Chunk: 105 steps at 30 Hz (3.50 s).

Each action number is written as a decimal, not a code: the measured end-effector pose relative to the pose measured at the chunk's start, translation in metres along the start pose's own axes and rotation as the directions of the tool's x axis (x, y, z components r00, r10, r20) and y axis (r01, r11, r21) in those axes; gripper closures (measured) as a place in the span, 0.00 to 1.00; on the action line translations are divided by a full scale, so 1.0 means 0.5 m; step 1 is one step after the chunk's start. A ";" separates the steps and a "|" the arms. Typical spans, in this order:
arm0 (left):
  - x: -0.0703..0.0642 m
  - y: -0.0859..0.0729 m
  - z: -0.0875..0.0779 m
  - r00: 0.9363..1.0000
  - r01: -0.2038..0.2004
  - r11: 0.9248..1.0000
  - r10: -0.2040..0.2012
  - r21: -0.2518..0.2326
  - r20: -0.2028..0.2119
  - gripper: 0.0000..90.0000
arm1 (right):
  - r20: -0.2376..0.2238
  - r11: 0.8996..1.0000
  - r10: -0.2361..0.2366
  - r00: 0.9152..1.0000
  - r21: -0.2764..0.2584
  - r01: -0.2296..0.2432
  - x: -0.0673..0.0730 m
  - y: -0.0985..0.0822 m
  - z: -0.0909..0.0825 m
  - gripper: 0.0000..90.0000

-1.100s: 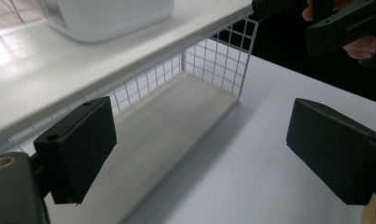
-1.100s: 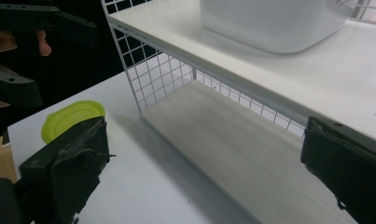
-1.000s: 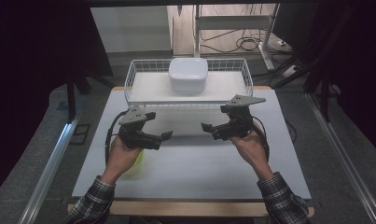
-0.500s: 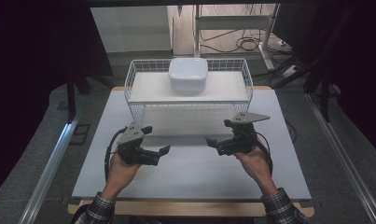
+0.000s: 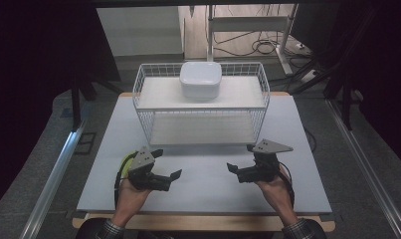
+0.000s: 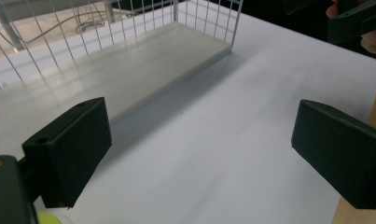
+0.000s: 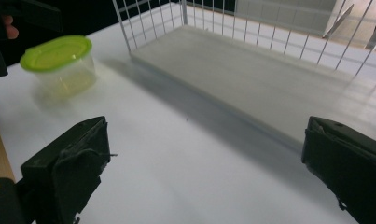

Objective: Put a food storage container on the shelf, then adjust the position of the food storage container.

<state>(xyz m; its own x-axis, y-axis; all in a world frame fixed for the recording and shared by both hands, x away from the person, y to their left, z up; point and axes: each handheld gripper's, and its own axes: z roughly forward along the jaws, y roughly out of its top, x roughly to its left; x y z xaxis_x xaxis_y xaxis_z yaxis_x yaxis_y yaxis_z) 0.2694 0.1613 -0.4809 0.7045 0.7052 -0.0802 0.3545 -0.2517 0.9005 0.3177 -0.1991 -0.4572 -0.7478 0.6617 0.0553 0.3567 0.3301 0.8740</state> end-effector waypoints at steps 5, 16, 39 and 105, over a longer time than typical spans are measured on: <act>-0.015 -0.044 0.020 1.000 0.014 0.998 -0.016 0.068 0.022 0.04 | -0.011 0.999 0.026 1.000 0.041 -0.026 0.008 -0.040 0.003 0.01; -0.024 -0.044 0.020 0.997 0.045 0.996 -0.049 0.075 0.053 0.03 | -0.022 0.995 0.043 0.999 0.091 -0.041 0.009 -0.069 0.016 0.02; 0.089 -0.041 -0.103 0.974 0.163 0.987 -0.161 -0.007 -0.162 0.85 | -0.064 0.988 0.014 0.998 0.154 -0.004 0.025 -0.086 0.051 0.03; 0.139 -0.096 -0.060 0.911 0.318 0.939 -0.266 0.127 -0.314 1.00 | -0.082 0.964 -0.034 0.996 0.259 0.055 0.035 -0.104 0.077 0.03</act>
<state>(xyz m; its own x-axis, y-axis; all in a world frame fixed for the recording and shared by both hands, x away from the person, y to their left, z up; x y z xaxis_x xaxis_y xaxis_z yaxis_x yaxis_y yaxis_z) 0.2831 0.2421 -0.5169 0.3541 0.9180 -0.1786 0.6354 -0.0960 0.7662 0.3078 -0.1788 -0.5202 -0.8031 0.5923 0.0647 0.4480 0.5287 0.7209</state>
